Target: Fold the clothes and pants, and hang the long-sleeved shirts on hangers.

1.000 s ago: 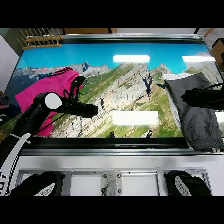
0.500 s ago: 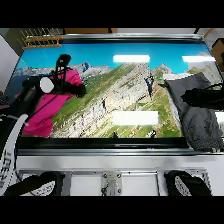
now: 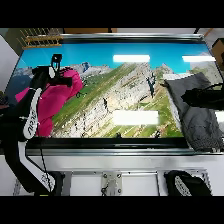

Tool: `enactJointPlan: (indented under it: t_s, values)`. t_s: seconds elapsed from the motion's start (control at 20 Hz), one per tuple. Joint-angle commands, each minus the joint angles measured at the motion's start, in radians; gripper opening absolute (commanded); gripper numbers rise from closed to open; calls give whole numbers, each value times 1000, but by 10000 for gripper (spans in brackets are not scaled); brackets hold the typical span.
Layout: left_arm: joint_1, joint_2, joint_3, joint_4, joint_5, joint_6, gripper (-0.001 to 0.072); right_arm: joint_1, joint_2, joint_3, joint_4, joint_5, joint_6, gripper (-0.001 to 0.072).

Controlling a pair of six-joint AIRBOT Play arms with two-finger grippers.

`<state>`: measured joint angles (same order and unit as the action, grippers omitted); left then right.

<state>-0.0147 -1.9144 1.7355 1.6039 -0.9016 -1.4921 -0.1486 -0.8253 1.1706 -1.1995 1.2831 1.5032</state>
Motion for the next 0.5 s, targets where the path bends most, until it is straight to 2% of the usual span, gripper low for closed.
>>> enactJointPlan:
  t_s: [0.0, 0.05, 0.1, 0.25, 0.45]
  values:
    - [14, -124, 117, -62, -60, -28, 616, 1, 0, 0, 0, 0, 0, 33]
    - [14, -127, 131, -69, -76, -64, 337, 1, -1, 0, 1, 0, 0, 33]
    - [14, -123, 143, -72, -97, -73, 21, 1, -1, 0, 0, 0, 0, 33]
    - [-5, -55, 188, -87, -190, -93, 3, 1, 0, 0, 0, 0, 0, 33]
    - [-160, 218, 80, -89, -327, -94, 4, 1, -1, 0, 1, 0, 0, 33]
